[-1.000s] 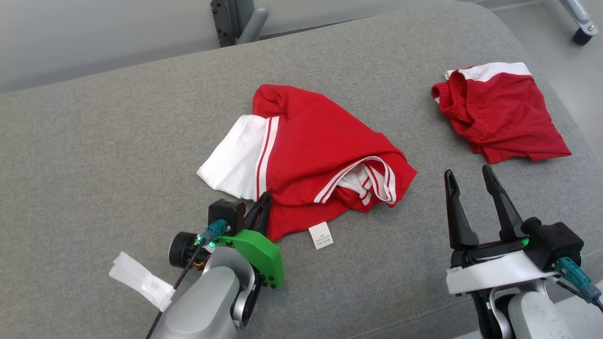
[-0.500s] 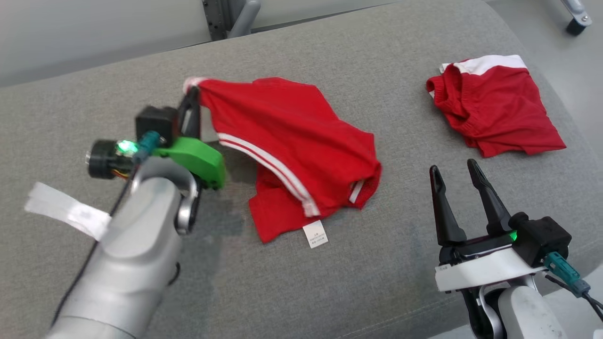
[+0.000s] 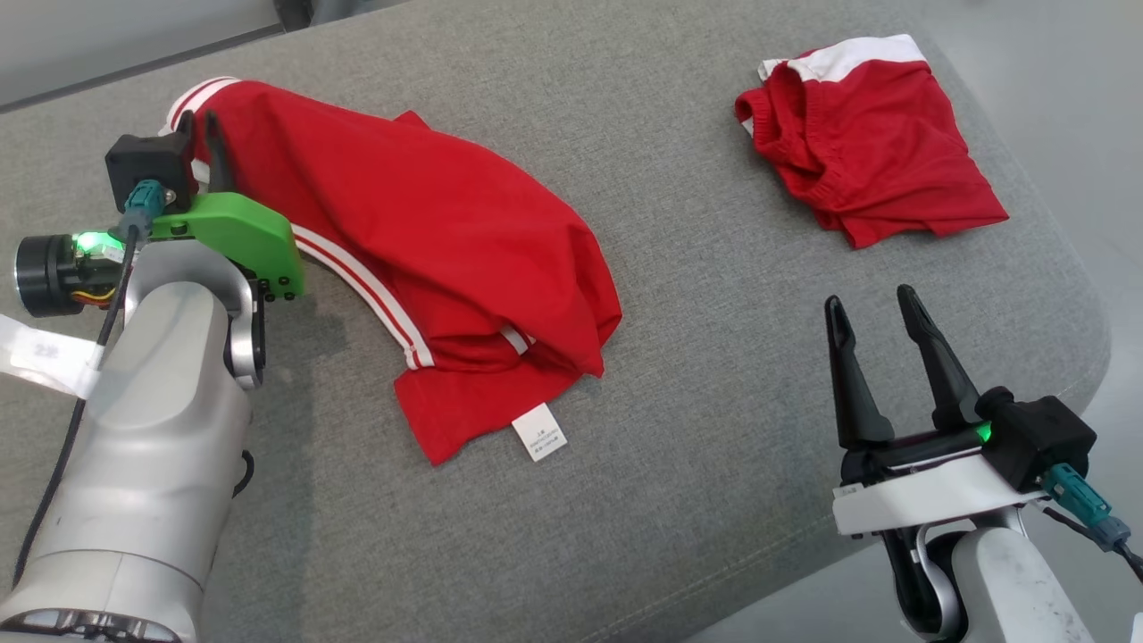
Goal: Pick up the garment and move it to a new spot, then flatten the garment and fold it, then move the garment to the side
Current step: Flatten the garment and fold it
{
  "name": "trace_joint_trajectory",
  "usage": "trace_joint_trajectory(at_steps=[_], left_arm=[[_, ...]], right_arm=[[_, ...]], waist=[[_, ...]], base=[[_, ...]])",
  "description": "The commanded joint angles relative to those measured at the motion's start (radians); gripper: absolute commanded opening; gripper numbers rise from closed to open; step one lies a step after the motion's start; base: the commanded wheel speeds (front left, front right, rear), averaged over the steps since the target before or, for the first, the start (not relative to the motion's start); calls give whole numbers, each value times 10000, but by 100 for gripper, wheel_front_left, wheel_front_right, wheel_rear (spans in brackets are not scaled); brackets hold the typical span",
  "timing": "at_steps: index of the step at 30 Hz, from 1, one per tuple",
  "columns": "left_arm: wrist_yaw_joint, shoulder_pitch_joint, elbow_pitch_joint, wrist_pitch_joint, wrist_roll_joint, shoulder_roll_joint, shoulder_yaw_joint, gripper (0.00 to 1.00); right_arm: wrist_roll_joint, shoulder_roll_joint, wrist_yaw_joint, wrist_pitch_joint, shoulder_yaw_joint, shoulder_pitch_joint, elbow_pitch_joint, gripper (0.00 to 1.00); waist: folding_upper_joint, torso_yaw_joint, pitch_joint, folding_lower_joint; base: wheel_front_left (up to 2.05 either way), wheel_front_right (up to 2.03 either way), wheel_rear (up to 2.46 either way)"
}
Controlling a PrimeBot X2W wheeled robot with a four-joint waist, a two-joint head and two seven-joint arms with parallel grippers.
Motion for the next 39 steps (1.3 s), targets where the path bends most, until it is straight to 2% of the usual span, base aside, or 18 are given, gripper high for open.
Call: trace_joint_trajectory(at_steps=[1, 4, 12, 17, 20, 24, 27, 32, 39], left_arm=[[-30, 176, -68, -1, -113, -44, 186, 100], [-76, 540, -745, -3, -232, -236, 721, 100], [-961, 3155, -2996, -3, 325, -1279, 1232, 100], [-1623, 4749, -3691, -3, 215, -1554, 672, 100], [-1909, 5481, -3983, -3, -643, -1562, -430, 100], [-1741, 5449, -3737, -3, -1391, -1533, -1861, 100], [-1492, 5022, -3434, -3, -1902, -1540, -2470, 100], [-1166, 4486, -2941, -3, -2306, -1536, -2843, 100], [-968, 3765, -2057, -3, -2854, -1534, -3375, 100]], right_arm=[[-40, -6, -11, -31, -126, -78, -38, 100], [-134, -5, -10, -30, -253, -9, -49, 100], [-325, -14, -11, -30, -264, 260, 68, 100], [-401, -16, -11, -30, -183, 435, 169, 100], [-398, -14, -11, -30, -121, 541, 246, 100], [-387, -10, -11, -30, 22, 554, 302, 100], [-344, -16, -11, -30, 73, 516, 312, 100], [-287, -11, -11, -30, 60, 471, 298, 100], [-213, -5, -11, -30, -20, 372, 285, 100]], waist=[[0, 37, 175, -1], [0, 425, 90, -1], [0, 1707, -721, -1], [0, 2197, -1228, -1], [0, 2294, -1436, -1], [0, 2206, -1517, -1], [0, 1955, -1495, -1], [0, 1577, -1324, -1], [0, 1091, -1096, -1]], base=[[0, 0, 0], [0, 0, 0], [0, 0, 0], [0, 0, 0], [0, 0, 0], [0, 0, 0], [0, 0, 0], [0, 0, 0], [0, 0, 0]])
